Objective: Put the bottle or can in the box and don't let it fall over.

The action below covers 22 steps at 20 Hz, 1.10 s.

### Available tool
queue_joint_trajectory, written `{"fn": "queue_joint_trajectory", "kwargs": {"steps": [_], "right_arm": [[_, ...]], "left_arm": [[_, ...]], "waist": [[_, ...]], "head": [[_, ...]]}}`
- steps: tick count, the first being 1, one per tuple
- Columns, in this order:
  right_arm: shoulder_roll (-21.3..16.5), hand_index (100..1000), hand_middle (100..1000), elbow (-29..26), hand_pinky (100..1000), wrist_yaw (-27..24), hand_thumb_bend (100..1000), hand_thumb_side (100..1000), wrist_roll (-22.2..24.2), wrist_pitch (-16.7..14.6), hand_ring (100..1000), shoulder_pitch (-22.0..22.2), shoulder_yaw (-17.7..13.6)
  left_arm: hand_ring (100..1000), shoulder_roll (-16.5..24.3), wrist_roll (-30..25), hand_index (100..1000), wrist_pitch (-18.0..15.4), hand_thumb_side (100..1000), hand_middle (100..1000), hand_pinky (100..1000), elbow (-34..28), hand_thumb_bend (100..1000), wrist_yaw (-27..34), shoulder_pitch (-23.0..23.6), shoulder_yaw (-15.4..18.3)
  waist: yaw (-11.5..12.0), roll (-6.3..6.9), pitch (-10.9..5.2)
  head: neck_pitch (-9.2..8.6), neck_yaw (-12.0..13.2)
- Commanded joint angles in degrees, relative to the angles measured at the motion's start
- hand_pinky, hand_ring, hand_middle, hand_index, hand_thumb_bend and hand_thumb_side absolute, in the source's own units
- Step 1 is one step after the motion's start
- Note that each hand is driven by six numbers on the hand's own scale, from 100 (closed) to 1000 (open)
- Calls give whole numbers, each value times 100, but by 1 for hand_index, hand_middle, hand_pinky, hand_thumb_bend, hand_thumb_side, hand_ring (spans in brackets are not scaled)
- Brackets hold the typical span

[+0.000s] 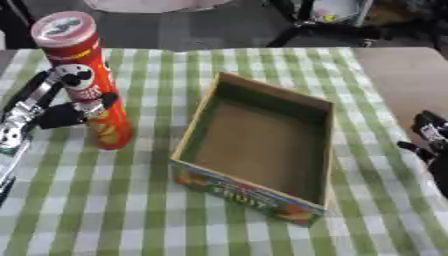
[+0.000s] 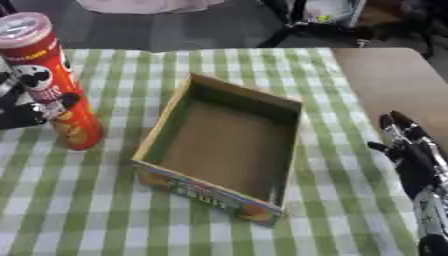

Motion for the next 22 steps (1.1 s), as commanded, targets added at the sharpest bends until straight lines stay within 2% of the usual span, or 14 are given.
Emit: {"fn": "queue_joint_trajectory", "kwargs": {"steps": [1, 2, 3, 4, 7, 9, 10, 12, 17, 21, 22], "right_arm": [[-96, 899, 1000, -52, 702, -22, 270, 325, 1, 1, 1000, -68, -51], [-95, 899, 1000, -52, 702, -23, 270, 325, 2, 0, 1000, -69, -51], [-94, 899, 1000, -52, 702, -24, 269, 325, 4, -1, 1000, -70, -52], [-91, 899, 1000, -52, 702, -25, 269, 325, 5, -1, 1000, -71, -52], [-75, 899, 1000, -48, 703, -31, 269, 325, 6, 10, 1000, -75, -51], [-65, 899, 1000, -47, 703, -34, 268, 325, 6, 15, 1000, -77, -52], [-63, 899, 1000, -47, 703, -35, 268, 325, 4, 16, 1000, -77, -54], [-58, 900, 1000, -46, 703, -39, 267, 325, 3, 17, 1000, -79, -57], [-29, 899, 1000, -38, 703, -42, 266, 325, -1, 25, 1000, -80, -62], [-13, 899, 1000, -34, 703, -46, 263, 326, -5, 32, 1000, -77, -69], [-8, 899, 1000, -34, 703, -48, 263, 326, -6, 34, 1000, -78, -69]], "left_arm": [[443, 6, 51, 442, -31, 484, 604, 1000, -15, 382, 120, -75, 21], [534, -2, 50, 537, -52, 493, 767, 1000, -10, 385, 137, -74, 18], [532, -9, 47, 546, -76, 494, 759, 1000, -9, 384, 152, -72, 17], [534, -22, 52, 617, -103, 500, 765, 1000, -12, 382, 171, -70, 19], [528, -77, 65, 667, -162, 520, 769, 1000, -8, 370, 246, -55, 32], [565, -117, 67, 700, -216, 530, 811, 1000, -21, 364, 307, -38, 43], [646, -136, 60, 743, -253, 541, 885, 1000, -34, 357, 341, -31, 47], [673, -167, 62, 771, -325, 545, 905, 1000, -55, 353, 407, -14, 58], [647, -244, 130, 762, -435, 546, 899, 1000, -49, 339, 467, 12, 61], [568, -289, 213, 695, -470, 526, 825, 1000, -19, 333, 477, 15, 64], [528, -301, 239, 650, -473, 513, 784, 1000, -11, 328, 478, 10, 64]], "waist": [[-23, -7, -67], [-26, -8, -64], [-28, -8, -62], [-29, -7, -59], [-30, -10, -53], [-33, -16, -50], [-33, -19, -48], [-36, -26, -46], [-45, -36, -36], [-53, -32, -29], [-56, -30, -28]], "head": [[-75, 13], [-71, 13], [-68, 13], [-68, 14], [-82, 22], [-90, 25], [-94, 27], [-97, 27], [-109, 41], [-105, 32], [-107, 33]]}}
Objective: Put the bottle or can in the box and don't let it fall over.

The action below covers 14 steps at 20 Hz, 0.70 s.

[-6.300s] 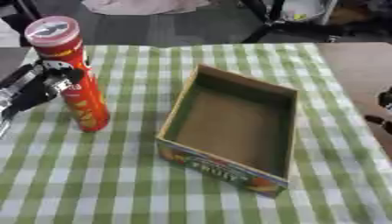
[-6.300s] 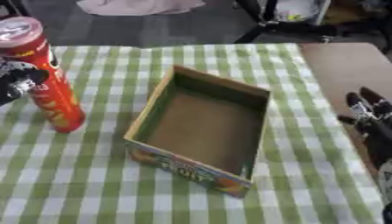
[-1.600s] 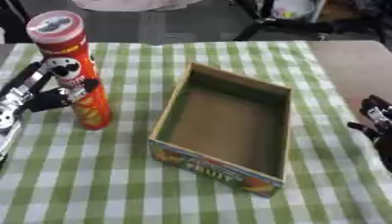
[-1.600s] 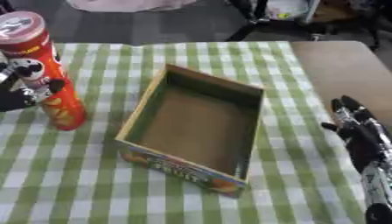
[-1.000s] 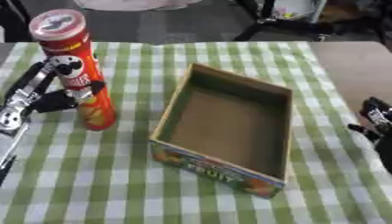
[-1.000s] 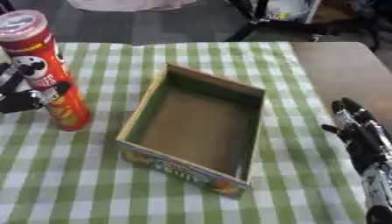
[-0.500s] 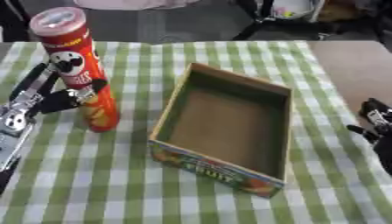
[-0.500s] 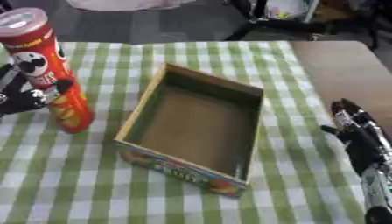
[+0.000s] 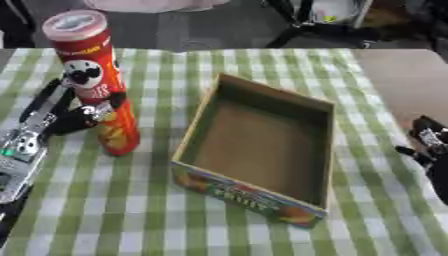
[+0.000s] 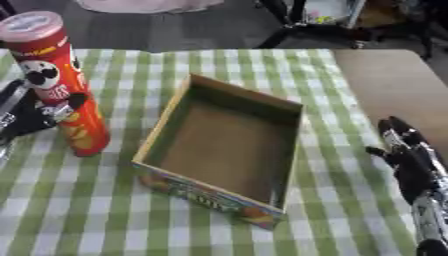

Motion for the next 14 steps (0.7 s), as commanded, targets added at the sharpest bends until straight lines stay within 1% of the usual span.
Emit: {"fn": "queue_joint_trajectory", "kwargs": {"steps": [1, 3, 6, 9, 11, 12, 14], "right_arm": [[-80, 899, 1000, -49, 703, -46, 262, 327, -5, 13, 1000, -74, -64], [-69, 899, 1000, -52, 703, -50, 261, 328, -5, 19, 1000, -77, -66], [-60, 900, 1000, -54, 703, -54, 257, 329, -5, 26, 1000, -78, -70], [-56, 900, 1000, -54, 704, -58, 255, 331, -1, 32, 1000, -77, -70], [-54, 900, 1000, -53, 704, -59, 253, 331, 0, 34, 1000, -74, -70], [-51, 900, 1000, -53, 704, -60, 252, 331, 1, 34, 1000, -73, -71], [-42, 900, 1000, -54, 704, -63, 248, 333, 2, 37, 1000, -74, -72]], "left_arm": [[497, 12, 89, 606, -22, 499, 749, 1000, -36, 322, 18, -67, 44], [445, -19, 151, 539, -21, 477, 686, 1000, -13, 306, 34, -73, 49], [387, -61, 239, 493, -36, 451, 625, 1000, 13, 274, 103, -72, 60], [309, -82, 259, 453, -57, 426, 563, 1000, 36, 222, 196, -73, 54], [234, -85, 241, 411, -59, 402, 503, 1000, 48, 189, 264, -76, 51], [211, -85, 225, 398, -57, 392, 485, 1000, 53, 178, 294, -78, 49], [136, -88, 198, 348, -44, 360, 424, 973, 69, 129, 347, -82, 50]], "waist": [[-24, 5, -69], [-31, 5, -67], [-37, 5, -65], [-38, 6, -64], [-36, 6, -65], [-35, 6, -65], [-34, 5, -65]], "head": [[-65, 9], [-71, 8], [-71, 6], [-65, 7], [-62, 5], [-62, 5], [-67, 4]]}}
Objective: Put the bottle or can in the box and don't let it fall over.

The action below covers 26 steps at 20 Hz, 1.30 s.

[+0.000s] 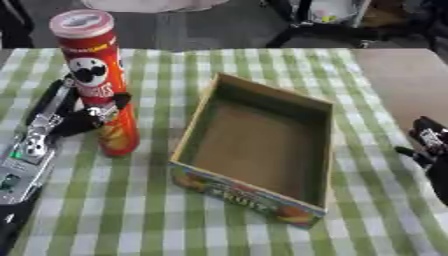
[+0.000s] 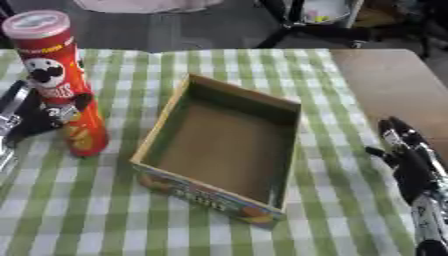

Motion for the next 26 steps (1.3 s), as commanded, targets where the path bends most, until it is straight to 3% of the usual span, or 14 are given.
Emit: {"fn": "queue_joint_trajectory", "kwargs": {"steps": [1, 10, 14, 18, 26], "right_arm": [[-79, 900, 1000, -55, 704, -49, 247, 334, 2, 13, 1000, -57, -43], [-61, 901, 1000, -46, 704, -53, 241, 336, -1, 28, 1000, -49, -51], [-61, 901, 1000, -47, 704, -53, 237, 337, 3, 30, 1000, -47, -55], [-76, 901, 1000, -51, 705, -53, 235, 339, -2, 31, 1000, -41, -63], [-96, 902, 1000, -74, 705, -51, 231, 340, -7, 36, 1000, -26, -76]], "left_arm": [[113, 33, -37, 322, 25, 340, 401, 959, 7, 100, 104, -71, 32], [100, 21, 52, 217, 157, 216, 327, 850, 81, 100, 446, -79, 41], [100, 62, 194, 179, 95, 100, 290, 818, -2, 100, 374, -94, 41], [100, 159, 276, 145, -50, 100, 260, 800, -151, 100, 308, -122, 56], [100, 322, 353, 127, -54, 100, 242, 781, -507, 228, 501, -160, 165]], "waist": [[-7, 2, -68], [-11, 10, -74], [-13, 16, -81], [-3, 35, -95], [16, 58, -130]], "head": [[-66, 4], [-53, -2], [-41, -17], [-18, -37], [10, -95]]}}
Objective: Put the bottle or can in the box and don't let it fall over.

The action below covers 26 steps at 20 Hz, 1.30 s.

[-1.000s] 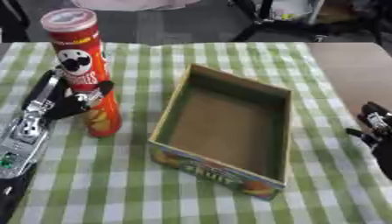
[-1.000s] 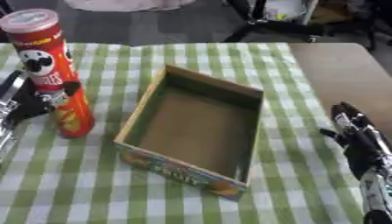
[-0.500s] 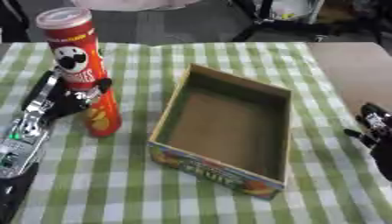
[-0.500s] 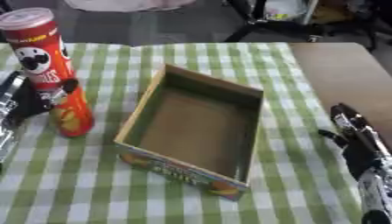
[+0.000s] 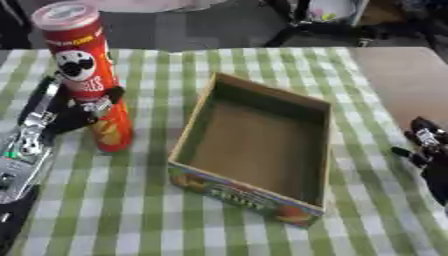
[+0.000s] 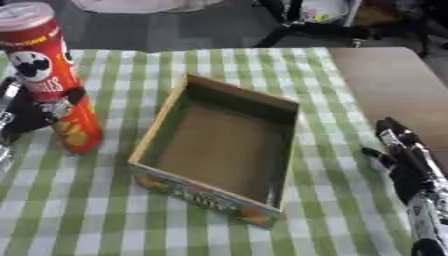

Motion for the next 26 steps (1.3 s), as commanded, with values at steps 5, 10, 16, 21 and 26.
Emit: {"fn": "queue_joint_trajectory", "kwargs": {"steps": [5, 10, 16, 21, 26], "right_arm": [[-169, 903, 1000, -83, 706, -25, 231, 341, 0, 3, 1000, -38, -56], [-213, 904, 1000, -115, 706, -19, 231, 343, 2, 5, 1000, -32, -57], [-228, 904, 1000, -138, 707, -17, 228, 344, 5, 32, 1000, -30, -50], [-234, 905, 1000, -152, 707, -22, 227, 345, 5, 38, 1000, -39, -55], [-232, 905, 1000, -172, 708, -30, 228, 344, 7, 42, 1000, -59, -56]], "left_arm": [[100, 379, -9, 121, 44, 100, 238, 779, -475, 271, 219, -153, 118], [100, 632, -125, 122, 328, 100, 238, 773, -737, 282, 580, -259, 162], [100, 852, -221, 120, 545, 100, 236, 768, -1024, 303, 1038, -380, 145], [100, 834, -260, 119, 652, 100, 235, 766, -1182, 309, 1219, -446, 125], [100, 692, -359, 119, 770, 100, 235, 765, -1339, 308, 1337, -547, -2]], "waist": [[12, 29, -157], [27, 75, -209], [36, 119, -244], [19, 128, -256], [-8, 132, -263]], "head": [[38, -75], [115, -129], [157, -184], [143, -201], [130, -195]]}}
